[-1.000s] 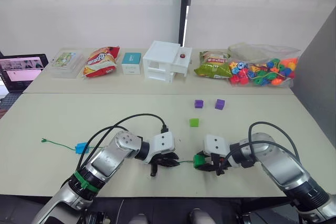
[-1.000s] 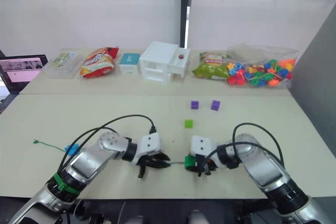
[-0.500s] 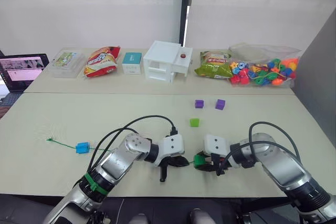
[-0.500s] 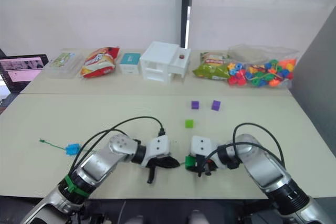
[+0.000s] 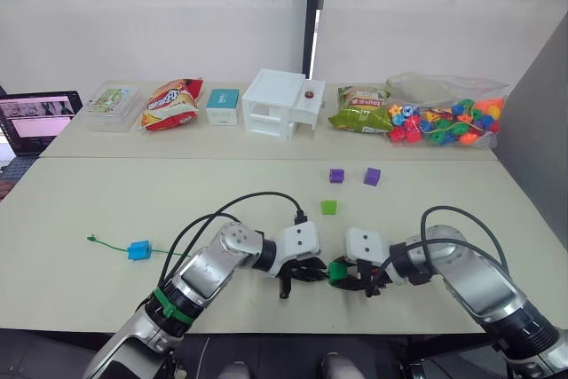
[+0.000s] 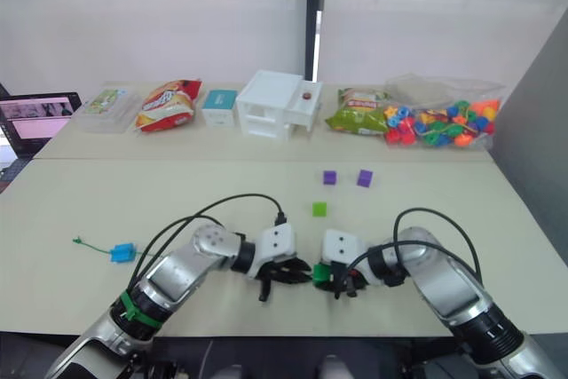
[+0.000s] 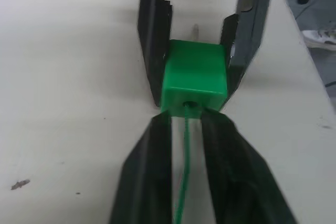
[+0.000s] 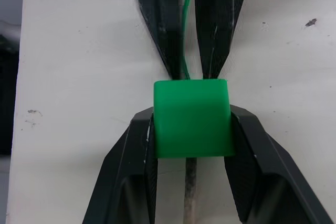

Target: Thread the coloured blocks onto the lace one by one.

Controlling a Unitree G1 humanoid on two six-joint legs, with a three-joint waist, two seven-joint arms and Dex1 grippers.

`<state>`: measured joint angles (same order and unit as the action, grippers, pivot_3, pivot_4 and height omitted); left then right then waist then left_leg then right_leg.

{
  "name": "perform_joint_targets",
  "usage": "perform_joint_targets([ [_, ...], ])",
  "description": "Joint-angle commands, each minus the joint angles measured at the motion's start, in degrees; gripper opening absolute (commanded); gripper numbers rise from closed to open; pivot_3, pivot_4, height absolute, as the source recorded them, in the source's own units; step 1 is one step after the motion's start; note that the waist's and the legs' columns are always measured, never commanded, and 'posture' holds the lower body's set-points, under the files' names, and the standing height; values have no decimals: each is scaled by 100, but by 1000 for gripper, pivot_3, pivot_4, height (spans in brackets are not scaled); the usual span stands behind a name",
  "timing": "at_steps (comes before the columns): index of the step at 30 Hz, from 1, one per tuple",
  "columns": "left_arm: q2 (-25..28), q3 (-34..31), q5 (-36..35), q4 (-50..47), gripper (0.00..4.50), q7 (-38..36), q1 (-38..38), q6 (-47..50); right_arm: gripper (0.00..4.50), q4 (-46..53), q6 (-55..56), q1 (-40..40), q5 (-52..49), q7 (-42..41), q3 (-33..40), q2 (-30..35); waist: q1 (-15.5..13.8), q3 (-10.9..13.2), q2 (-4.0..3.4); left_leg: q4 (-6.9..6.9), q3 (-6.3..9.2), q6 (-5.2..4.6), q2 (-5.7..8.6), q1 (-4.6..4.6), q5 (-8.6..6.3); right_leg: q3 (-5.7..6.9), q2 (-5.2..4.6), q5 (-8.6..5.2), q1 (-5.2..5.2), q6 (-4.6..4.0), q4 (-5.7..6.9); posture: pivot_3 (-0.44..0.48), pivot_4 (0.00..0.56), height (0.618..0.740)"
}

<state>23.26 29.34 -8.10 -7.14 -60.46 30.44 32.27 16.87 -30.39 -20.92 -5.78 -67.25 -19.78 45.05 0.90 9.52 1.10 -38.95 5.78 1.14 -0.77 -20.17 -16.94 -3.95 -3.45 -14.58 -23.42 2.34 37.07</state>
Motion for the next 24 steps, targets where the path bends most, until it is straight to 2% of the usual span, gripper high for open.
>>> perform_joint_targets([
  [1, 37, -187, -289, -331, 2145, -149, 34, 108, 1199, 114, -88, 96, -55, 51, -24, -8, -1, 0, 0, 0, 0, 0, 0, -1, 0, 0, 0, 0, 0, 0, -1, 0, 150, 740],
  [2, 75, -219, -316, -358, 2407, -165, 44, 118, 1199, 152, -119, 105, -105, 57, 20, -16, -1, 0, 0, 0, 0, 0, 0, 0, 0, 0, 0, 0, 0, 0, -1, 0, 150, 740],
  [4, 163, -247, -337, -434, 3117, -222, 42, 113, 2224, 229, -135, 112, -180, 128, 162, -40, 13, 0, 0, 0, 0, 0, 0, 0, 0, 0, 0, 0, 0, 0, 0, 0, 150, 740],
  [8, 184, -129, -193, -406, 4426, -130, 54, -18, 3539, 471, -229, 143, -409, 132, 443, 68, 2, 0, 0, 0, 1, 0, 0, -2, 0, 0, 0, 0, -1, 0, 0, 0, 150, 740],
  [11, 44, 43, 59, -141, 4500, 38, 118, -235, 4472, 679, -270, 282, -592, 98, 710, 262, -11, 1, 0, 0, 1, 0, 1, -3, 0, 0, -1, 0, -1, 0, -2, 0, 150, 740],
  [17, -433, 317, 329, 472, 4500, 166, 307, -570, 4472, 740, -92, 786, -732, 85, 1064, 691, -24, 1, 1, 0, 0, 0, 3, -6, 0, 0, -2, 0, 1, 0, -8, 0, 150, 740],
  [22, -708, 332, 388, 899, 4500, 151, 408, -772, 4472, 572, 110, 1014, -722, 173, 1129, 742, 7, 1, 1, 0, -3, -1, 2, -4, 0, -2, -1, 0, 1, 1, -9, 0, 150, 740],
  [23, -726, 323, 369, 918, 3953, 107, 412, -790, 4500, 556, 128, 1028, -721, 187, 1127, 739, 15, 1, 1, 0, -3, 0, 1, -4, 0, -2, 0, 0, 1, 1, -9, 0, 150, 740],
  [24, -739, 315, 345, 929, 3641, 61, 411, -798, 4500, 533, 150, 1042, -711, 199, 1122, 742, 18, 1, 1, 0, -3, -1, 1, -4, 0, -2, 0, 0, 1, 0, -8, 0, 150, 740],
])
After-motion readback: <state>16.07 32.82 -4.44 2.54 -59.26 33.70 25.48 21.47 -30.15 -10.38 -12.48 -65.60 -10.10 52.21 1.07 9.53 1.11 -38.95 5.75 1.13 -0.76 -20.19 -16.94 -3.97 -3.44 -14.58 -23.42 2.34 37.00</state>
